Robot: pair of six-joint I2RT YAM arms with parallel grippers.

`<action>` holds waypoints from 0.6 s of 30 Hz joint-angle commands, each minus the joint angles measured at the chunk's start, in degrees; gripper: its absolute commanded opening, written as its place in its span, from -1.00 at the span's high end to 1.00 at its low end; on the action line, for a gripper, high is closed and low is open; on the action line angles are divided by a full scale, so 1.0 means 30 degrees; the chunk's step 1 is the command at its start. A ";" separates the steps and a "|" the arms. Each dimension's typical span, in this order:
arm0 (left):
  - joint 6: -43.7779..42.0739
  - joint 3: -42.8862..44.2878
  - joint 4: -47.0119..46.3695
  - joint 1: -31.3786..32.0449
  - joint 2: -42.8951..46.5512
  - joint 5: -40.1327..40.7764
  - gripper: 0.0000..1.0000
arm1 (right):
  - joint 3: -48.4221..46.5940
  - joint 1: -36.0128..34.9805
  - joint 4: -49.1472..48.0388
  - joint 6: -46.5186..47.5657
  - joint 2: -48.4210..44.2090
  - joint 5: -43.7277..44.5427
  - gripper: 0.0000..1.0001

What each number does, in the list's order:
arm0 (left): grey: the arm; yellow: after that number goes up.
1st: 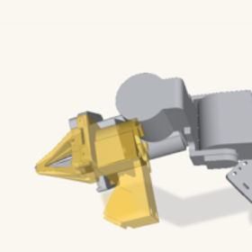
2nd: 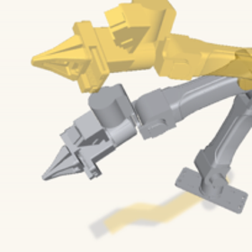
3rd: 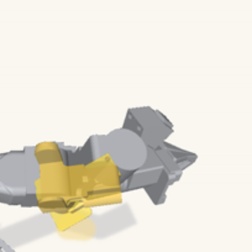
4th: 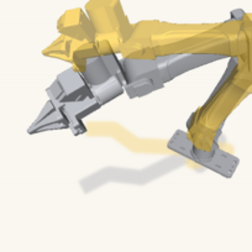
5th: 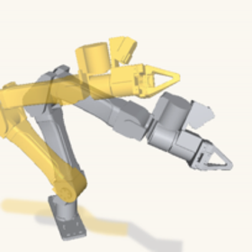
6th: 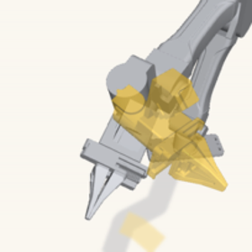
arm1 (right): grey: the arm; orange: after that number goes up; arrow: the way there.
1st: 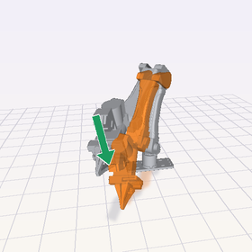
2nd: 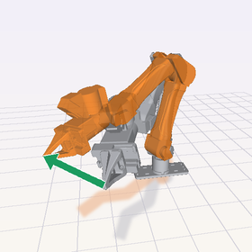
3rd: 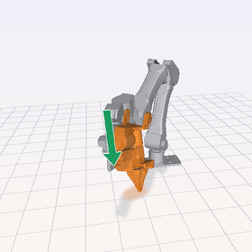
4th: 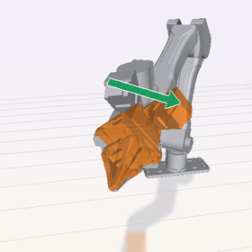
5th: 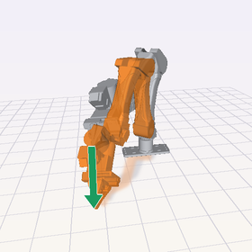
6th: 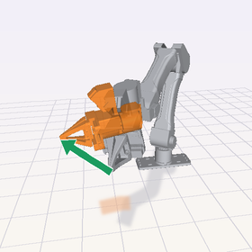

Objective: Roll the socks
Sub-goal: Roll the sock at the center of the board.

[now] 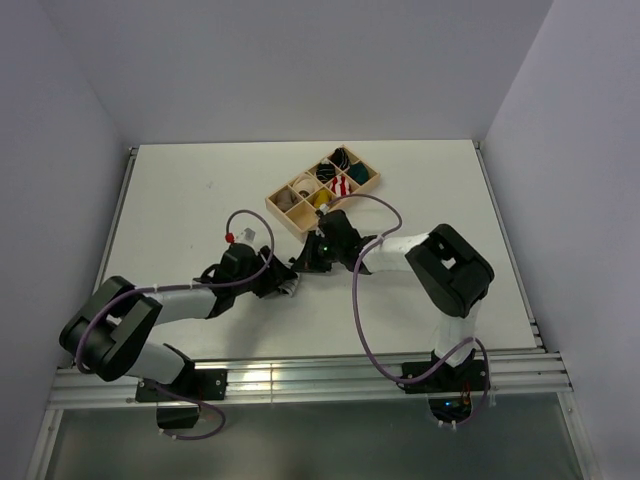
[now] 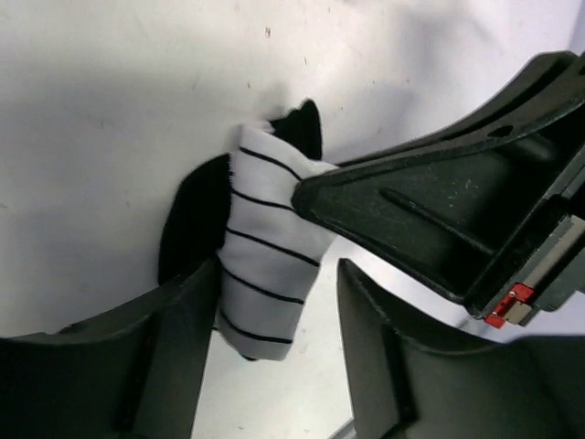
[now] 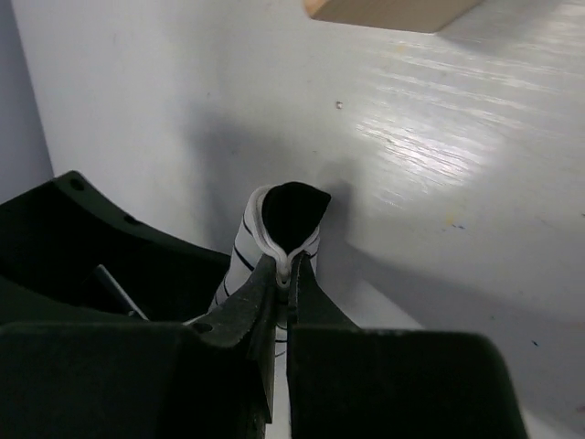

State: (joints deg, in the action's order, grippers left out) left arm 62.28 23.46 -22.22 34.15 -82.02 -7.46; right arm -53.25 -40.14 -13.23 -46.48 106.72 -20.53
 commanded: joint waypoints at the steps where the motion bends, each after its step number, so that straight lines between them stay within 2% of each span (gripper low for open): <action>1: -0.2858 0.0818 0.3330 -0.0134 0.0643 0.2399 -0.23 | -0.0587 -0.0243 0.3001 0.0405 -0.1147 0.2356 1.00; 5: -0.4612 0.1553 0.5553 0.0800 0.2375 0.4856 -0.34 | -0.1727 -0.0593 0.5517 0.0697 -0.1237 0.3591 1.00; 9: -0.5699 0.2780 0.7195 0.3606 0.3257 0.9271 -0.37 | -0.2959 -0.0974 0.7191 0.0815 -0.0886 0.3944 1.00; 12: -0.6432 0.3631 0.8246 0.5545 0.2762 1.1154 -0.35 | -0.3839 -0.1267 0.8306 0.0874 -0.0447 0.4208 1.00; 16: -0.7340 0.5594 0.9133 0.7597 0.0742 1.4520 -0.35 | -0.4513 -0.1531 0.9156 0.0990 -0.0037 0.4296 1.00; 18: -0.7401 0.6470 0.9455 0.8387 -0.0514 1.5259 -0.34 | -0.4806 -0.1620 0.9450 0.0991 0.0082 0.4209 1.00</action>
State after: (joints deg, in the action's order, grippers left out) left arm 43.48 38.83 2.20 56.27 -79.44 28.58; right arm -65.06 -44.25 11.05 -44.58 105.93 -9.63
